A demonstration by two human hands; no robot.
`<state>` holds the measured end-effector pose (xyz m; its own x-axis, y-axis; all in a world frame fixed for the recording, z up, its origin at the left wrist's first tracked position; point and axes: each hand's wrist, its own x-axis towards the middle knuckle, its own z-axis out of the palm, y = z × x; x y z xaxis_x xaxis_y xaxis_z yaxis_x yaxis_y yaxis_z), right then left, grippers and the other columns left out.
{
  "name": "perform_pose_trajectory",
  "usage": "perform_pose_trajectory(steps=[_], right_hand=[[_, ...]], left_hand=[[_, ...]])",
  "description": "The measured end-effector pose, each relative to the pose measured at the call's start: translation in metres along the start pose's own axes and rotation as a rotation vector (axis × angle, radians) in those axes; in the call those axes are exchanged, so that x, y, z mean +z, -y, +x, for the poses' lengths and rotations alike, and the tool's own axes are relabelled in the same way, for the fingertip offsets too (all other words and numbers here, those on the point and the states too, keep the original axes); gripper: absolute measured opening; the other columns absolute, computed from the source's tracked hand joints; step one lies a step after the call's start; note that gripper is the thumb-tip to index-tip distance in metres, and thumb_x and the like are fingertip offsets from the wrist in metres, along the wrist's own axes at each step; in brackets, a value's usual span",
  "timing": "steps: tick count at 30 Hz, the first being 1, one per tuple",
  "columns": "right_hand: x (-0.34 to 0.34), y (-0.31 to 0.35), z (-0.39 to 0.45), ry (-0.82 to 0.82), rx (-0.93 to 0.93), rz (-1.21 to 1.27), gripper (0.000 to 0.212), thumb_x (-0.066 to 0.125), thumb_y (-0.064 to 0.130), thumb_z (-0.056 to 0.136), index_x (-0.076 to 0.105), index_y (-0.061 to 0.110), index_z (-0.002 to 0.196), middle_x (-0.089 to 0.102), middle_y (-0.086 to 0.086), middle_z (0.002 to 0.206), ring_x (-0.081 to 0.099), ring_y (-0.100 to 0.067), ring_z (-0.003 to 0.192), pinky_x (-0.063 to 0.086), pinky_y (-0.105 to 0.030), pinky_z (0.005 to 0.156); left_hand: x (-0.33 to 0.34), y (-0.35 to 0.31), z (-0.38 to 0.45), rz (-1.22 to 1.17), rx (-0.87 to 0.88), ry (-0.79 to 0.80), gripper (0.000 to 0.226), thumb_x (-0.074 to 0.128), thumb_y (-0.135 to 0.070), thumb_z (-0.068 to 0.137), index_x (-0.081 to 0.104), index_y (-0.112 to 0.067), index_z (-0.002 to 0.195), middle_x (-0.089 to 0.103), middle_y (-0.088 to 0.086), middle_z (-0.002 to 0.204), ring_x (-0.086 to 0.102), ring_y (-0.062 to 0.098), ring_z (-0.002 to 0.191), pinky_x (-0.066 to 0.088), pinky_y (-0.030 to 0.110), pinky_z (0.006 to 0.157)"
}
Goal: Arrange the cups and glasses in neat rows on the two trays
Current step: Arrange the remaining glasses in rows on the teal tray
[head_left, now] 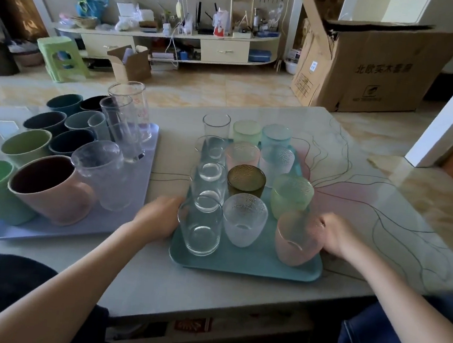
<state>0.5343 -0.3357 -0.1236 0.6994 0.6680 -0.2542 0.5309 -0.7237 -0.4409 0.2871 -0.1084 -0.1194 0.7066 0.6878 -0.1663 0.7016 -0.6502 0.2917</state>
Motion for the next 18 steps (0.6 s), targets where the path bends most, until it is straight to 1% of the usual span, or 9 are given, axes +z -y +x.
perform_pose_trajectory(steps=[3,4,5,6,8,11,13,15,18], right_hand=[[-0.006,-0.010,0.004,-0.029,0.007,0.088,0.031,0.058,0.026,0.090,0.063,0.000,0.072,0.066,-0.013,0.070,0.061,-0.028,0.069,0.039,-0.029,0.058],[-0.007,-0.013,0.007,-0.030,-0.001,0.118,0.032,0.059,0.025,0.089,0.062,0.001,0.067,0.065,-0.009,0.061,0.062,-0.026,0.063,0.038,-0.027,0.054],[-0.007,-0.015,0.009,-0.024,-0.005,0.143,0.034,0.059,0.024,0.088,0.058,0.004,0.061,0.062,-0.002,0.049,0.062,-0.017,0.052,0.038,-0.024,0.046],[-0.007,-0.017,0.011,-0.015,-0.006,0.161,0.036,0.059,0.024,0.088,0.054,0.008,0.056,0.056,0.001,0.038,0.055,-0.006,0.038,0.036,-0.022,0.039],[-0.006,-0.018,0.014,-0.015,0.000,0.145,0.040,0.058,0.025,0.090,0.050,0.012,0.053,0.048,0.002,0.032,0.045,-0.006,0.028,0.033,-0.023,0.037],[-0.007,-0.018,0.014,-0.078,0.046,0.153,0.047,0.051,0.031,0.094,0.047,0.013,0.051,0.047,0.003,0.032,0.048,-0.020,0.038,0.032,-0.022,0.038],[-0.011,-0.018,0.016,-0.224,0.098,0.234,0.053,0.044,0.040,0.096,0.048,0.008,0.053,0.049,-0.004,0.043,0.052,-0.026,0.048,0.039,-0.026,0.045],[-0.018,-0.017,0.022,-0.406,0.118,0.365,0.054,0.042,0.041,0.096,0.056,0.003,0.061,0.054,-0.010,0.052,0.054,-0.027,0.048,0.046,-0.031,0.053],[-0.033,-0.012,0.043,-0.542,0.129,0.652,0.039,0.042,0.037,0.094,0.059,0.012,0.069,0.058,-0.007,0.063,0.055,-0.022,0.049,0.043,-0.024,0.042]], left_hand=[[0.005,-0.013,0.017,0.034,0.025,0.000,0.024,0.039,-0.035,0.094,0.056,-0.018,0.093,0.066,0.012,0.104,0.060,0.033,0.091,0.048,0.036,0.074],[0.006,-0.015,0.021,0.041,0.025,-0.006,0.025,0.039,-0.035,0.094,0.057,-0.018,0.095,0.067,0.012,0.105,0.061,0.034,0.092,0.048,0.036,0.074],[0.007,-0.015,0.023,0.049,0.022,-0.015,0.025,0.039,-0.035,0.094,0.058,-0.019,0.097,0.067,0.012,0.104,0.061,0.034,0.092,0.048,0.036,0.073],[0.008,-0.014,0.024,0.050,0.021,-0.023,0.025,0.039,-0.035,0.095,0.059,-0.019,0.097,0.068,0.012,0.103,0.061,0.034,0.091,0.047,0.035,0.072],[0.006,-0.013,0.023,0.018,0.021,-0.023,0.024,0.040,-0.035,0.095,0.057,-0.021,0.087,0.068,0.010,0.093,0.062,0.031,0.083,0.047,0.034,0.068],[0.003,-0.010,0.023,-0.207,-0.034,-0.027,0.032,0.042,-0.029,0.094,0.052,-0.016,0.066,0.062,0.003,0.065,0.061,0.026,0.059,0.046,0.029,0.054],[0.000,-0.009,0.027,-0.325,-0.099,-0.133,0.034,0.041,-0.024,0.093,0.054,-0.012,0.065,0.058,0.004,0.057,0.056,0.025,0.045,0.046,0.028,0.047],[-0.003,-0.011,0.035,-0.455,-0.142,-0.317,0.036,0.039,-0.026,0.095,0.055,-0.009,0.068,0.058,0.007,0.059,0.052,0.023,0.044,0.047,0.031,0.048],[-0.010,-0.020,0.054,-0.843,-0.171,-0.487,0.031,0.037,-0.025,0.097,0.053,-0.010,0.075,0.057,0.006,0.069,0.053,0.019,0.055,0.048,0.032,0.052]])
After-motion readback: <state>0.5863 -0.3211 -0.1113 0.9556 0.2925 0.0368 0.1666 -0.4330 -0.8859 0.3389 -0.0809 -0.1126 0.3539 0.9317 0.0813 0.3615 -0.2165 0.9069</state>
